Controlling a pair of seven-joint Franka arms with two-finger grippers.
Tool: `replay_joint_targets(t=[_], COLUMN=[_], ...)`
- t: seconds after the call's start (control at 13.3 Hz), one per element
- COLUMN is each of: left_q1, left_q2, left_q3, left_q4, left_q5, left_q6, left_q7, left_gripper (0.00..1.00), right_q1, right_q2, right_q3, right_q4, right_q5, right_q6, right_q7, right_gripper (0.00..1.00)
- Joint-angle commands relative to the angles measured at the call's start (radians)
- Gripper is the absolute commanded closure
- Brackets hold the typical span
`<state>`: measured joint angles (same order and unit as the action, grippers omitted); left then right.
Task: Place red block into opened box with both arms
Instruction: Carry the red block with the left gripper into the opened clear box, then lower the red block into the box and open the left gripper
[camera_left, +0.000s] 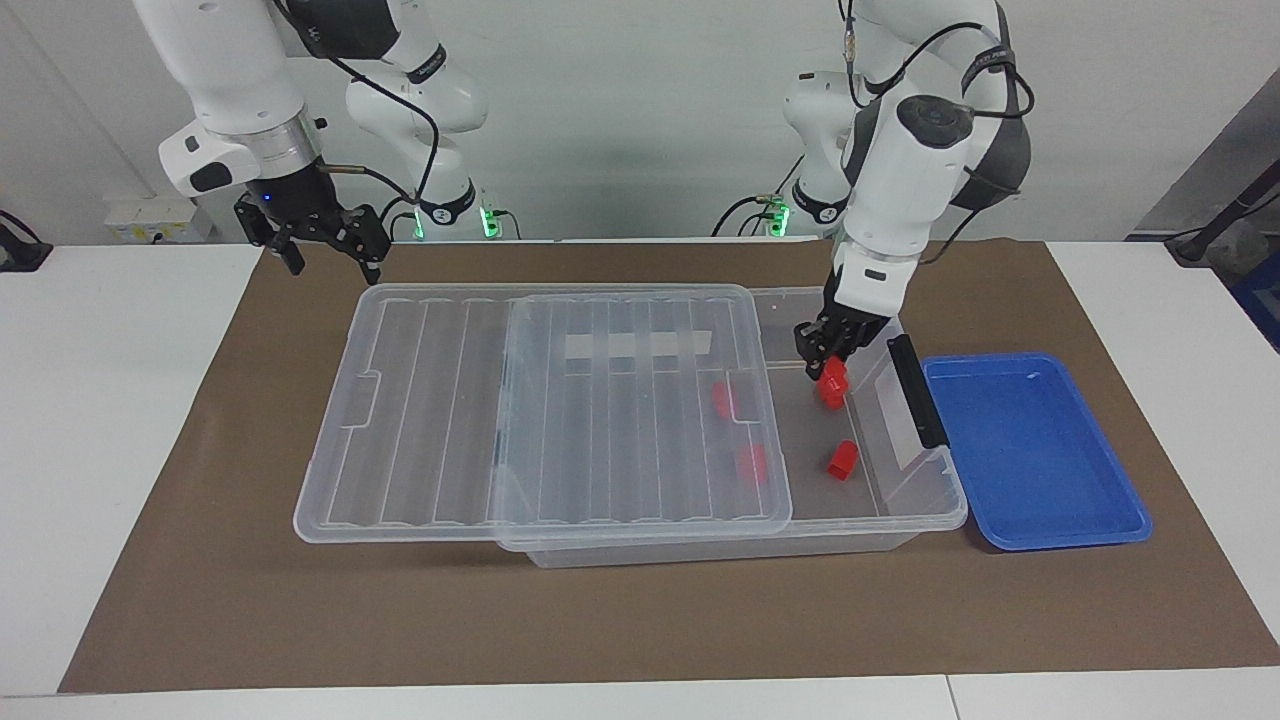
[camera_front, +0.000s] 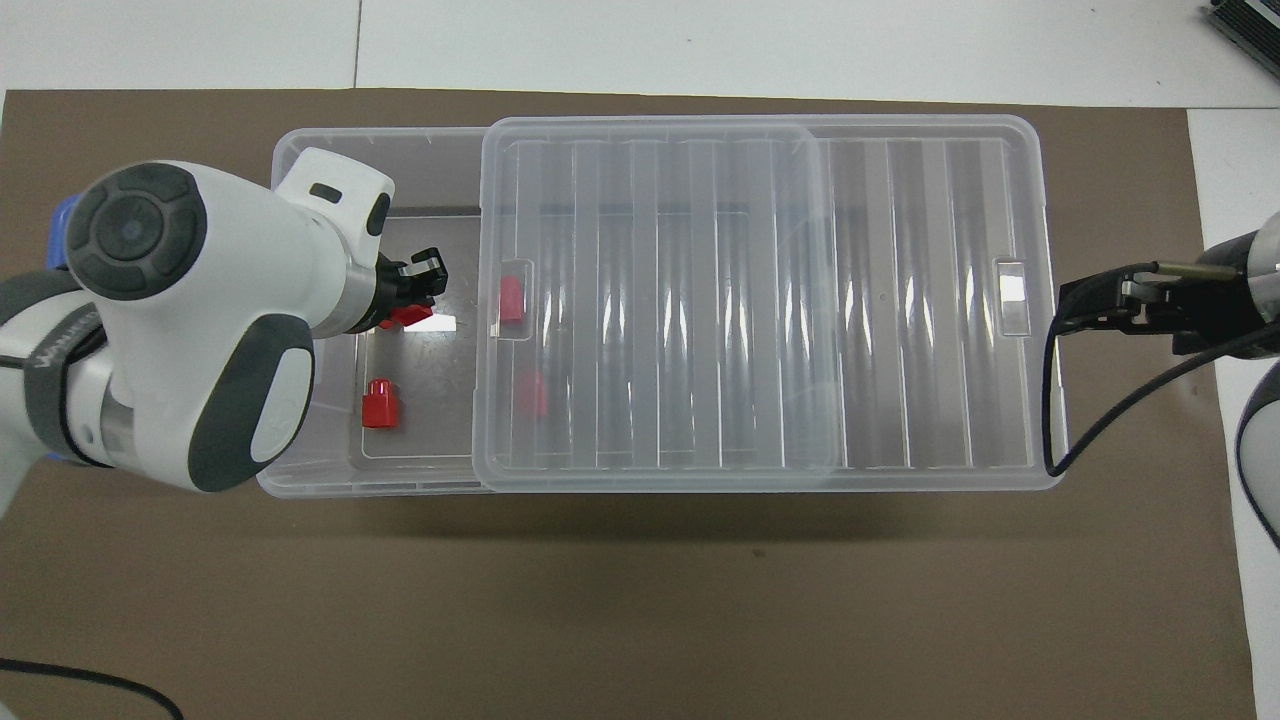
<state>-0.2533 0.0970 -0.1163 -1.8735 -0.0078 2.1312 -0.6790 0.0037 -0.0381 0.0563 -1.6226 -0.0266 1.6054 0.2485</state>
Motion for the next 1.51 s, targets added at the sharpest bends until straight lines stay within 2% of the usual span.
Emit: replay_joint_targets(t=[0.0, 0.23, 0.53, 0.83, 1.43], left_q1=[-0.008, -0.009, -0.027, -0.030, -0.030], left_q2=[-0.026, -0.031, 0.075, 0.139, 0.158], left_q3=[0.017, 0.017, 0.017, 0.017, 0.017], left_q4=[-0.122, -0.219, -0.242, -0.242, -0.271], left_q5=[0.045, 0.045, 0.045, 0.045, 0.045], left_q6=[0.099, 0.194, 0.343, 0.398, 0.459], left_q7=[0.076, 0.119, 0.108, 0.107, 0.107], left_gripper=[1.00, 1.00, 1.00, 1.00, 1.00], right_q1=[-0.011, -0.011, -0.011, -0.011, -0.011], right_q2=[-0.003, -0.003, -0.003, -0.003, -0.003], right_q3=[0.004, 0.004, 0.004, 0.004, 0.002], right_q4=[-0.003, -0.003, -0.003, -0.003, -0.003], right_q5=[0.013, 0.014, 0.013, 0.014, 0.013], right_q6=[-0.012, -0.012, -0.012, -0.012, -0.010], right_q7=[-0.009, -0.009, -0.009, -0.009, -0.009], right_gripper=[0.00, 0.00, 0.00, 0.00, 0.00])
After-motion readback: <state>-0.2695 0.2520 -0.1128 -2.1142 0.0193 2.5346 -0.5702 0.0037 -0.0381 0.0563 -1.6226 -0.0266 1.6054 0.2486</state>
